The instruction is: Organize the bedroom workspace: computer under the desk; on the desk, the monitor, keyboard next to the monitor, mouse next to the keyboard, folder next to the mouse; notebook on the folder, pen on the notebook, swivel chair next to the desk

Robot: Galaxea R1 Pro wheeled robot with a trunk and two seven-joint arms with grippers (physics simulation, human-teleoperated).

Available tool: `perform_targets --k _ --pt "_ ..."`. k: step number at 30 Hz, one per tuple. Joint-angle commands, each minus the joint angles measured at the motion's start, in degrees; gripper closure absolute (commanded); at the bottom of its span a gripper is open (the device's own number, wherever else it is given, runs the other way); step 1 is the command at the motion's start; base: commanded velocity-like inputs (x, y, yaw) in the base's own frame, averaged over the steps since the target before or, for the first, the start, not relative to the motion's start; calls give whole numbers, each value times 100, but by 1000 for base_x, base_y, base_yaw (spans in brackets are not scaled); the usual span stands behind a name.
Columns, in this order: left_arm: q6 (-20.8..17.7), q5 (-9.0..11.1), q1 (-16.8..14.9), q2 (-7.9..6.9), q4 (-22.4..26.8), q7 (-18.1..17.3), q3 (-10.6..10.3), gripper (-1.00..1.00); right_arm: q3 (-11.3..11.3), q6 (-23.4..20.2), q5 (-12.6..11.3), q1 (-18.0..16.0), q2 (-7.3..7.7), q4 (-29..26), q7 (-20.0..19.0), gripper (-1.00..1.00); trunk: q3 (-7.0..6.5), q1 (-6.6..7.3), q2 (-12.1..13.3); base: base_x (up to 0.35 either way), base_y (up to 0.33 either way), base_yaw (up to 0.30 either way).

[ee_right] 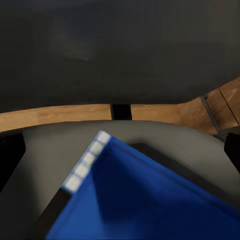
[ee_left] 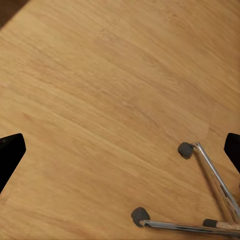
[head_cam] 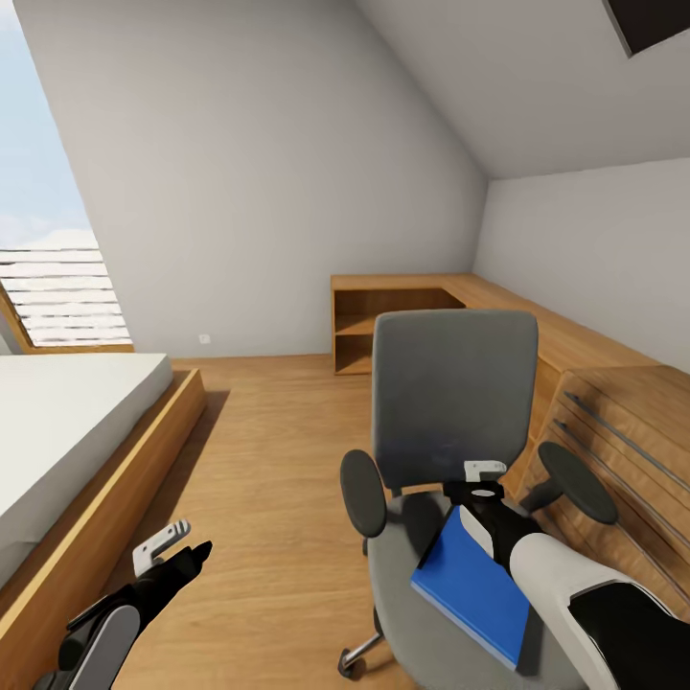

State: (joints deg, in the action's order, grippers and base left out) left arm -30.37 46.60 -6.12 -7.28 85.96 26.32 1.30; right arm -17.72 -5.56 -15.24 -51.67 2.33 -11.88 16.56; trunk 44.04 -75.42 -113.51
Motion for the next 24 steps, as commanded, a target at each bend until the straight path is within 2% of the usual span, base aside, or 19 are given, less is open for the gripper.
perform_targets --k 1,9,24 --pt "-13 60 -4 -3 8 49 0 -100 -52 -42 -41 -1 4 -16 31 -100 24 -22 -44 0 0 0" --pt "-13 60 -4 -5 8 49 2 -100 -56 -42 -41 -1 4 -16 31 -100 168 -198 -365 0 0 0" --pt "-38 56 -4 -10 -5 51 2 -100 -56 -34 -48 -1 13 -18 31 -100 168 -198 -365 0 0 0"
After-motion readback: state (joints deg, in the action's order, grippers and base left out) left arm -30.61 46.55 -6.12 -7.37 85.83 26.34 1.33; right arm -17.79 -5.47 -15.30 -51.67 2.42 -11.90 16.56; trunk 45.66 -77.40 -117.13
